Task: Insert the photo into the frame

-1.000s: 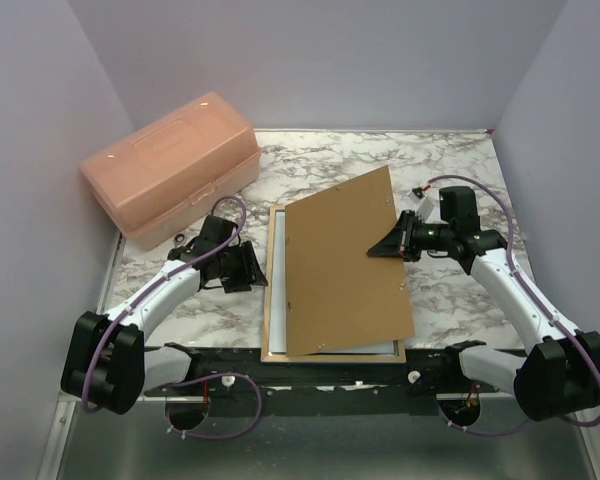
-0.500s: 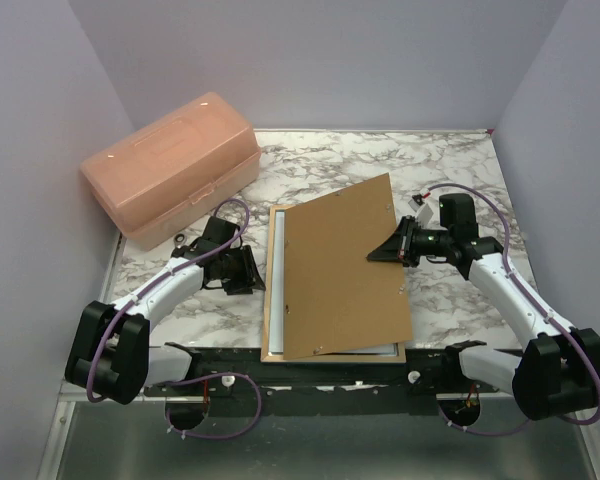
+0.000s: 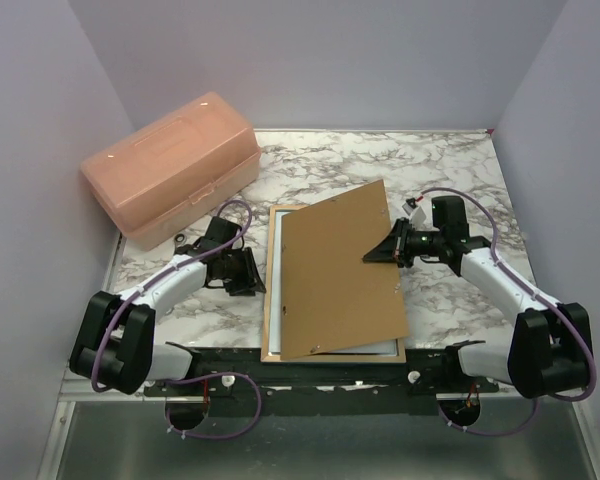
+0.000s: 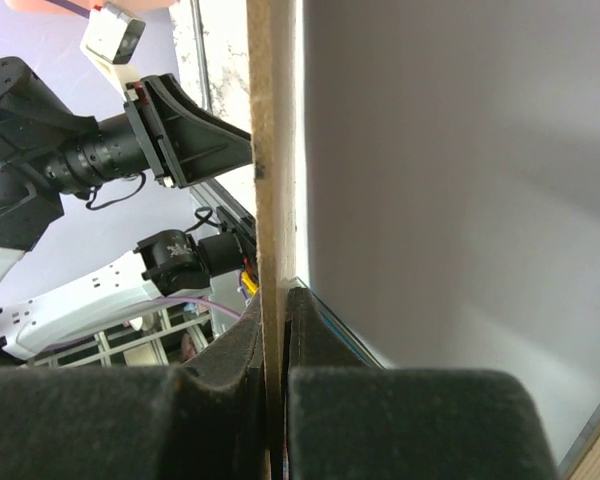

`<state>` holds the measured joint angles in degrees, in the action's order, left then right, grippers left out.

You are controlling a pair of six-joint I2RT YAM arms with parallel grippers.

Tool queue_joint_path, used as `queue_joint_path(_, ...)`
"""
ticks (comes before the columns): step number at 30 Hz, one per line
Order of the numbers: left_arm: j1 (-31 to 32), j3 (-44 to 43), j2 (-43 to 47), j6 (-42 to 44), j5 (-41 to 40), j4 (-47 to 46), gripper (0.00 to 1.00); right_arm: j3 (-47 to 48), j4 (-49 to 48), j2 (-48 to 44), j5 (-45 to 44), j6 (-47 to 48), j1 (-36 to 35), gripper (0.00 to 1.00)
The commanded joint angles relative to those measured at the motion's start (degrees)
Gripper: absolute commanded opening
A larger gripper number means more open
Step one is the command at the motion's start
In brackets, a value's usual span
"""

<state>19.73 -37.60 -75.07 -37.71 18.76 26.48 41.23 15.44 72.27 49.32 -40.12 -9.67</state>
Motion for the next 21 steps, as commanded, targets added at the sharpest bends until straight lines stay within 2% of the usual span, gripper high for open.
queue_joint_path(1, 0.48, -1.15, -1.41, 0.29, 2.12, -1.49, 0.34, 1.34, -3.92, 0.42, 3.31, -0.09, 0.24, 0.01)
queue_joint_path(16, 3.51, -4.38, -4.91, 0.09, 0.19, 1.36, 0.28, 0.74, -6.83, 2.46, 2.35, 1.88, 0.29, 0.01)
queue_joint_path(21, 3.99, -5.61, -5.9, 0.14, -0.3, 1.89, 0.22, 0.6, -9.09, 1.13, 1.48, 1.18, 0.29, 0.01)
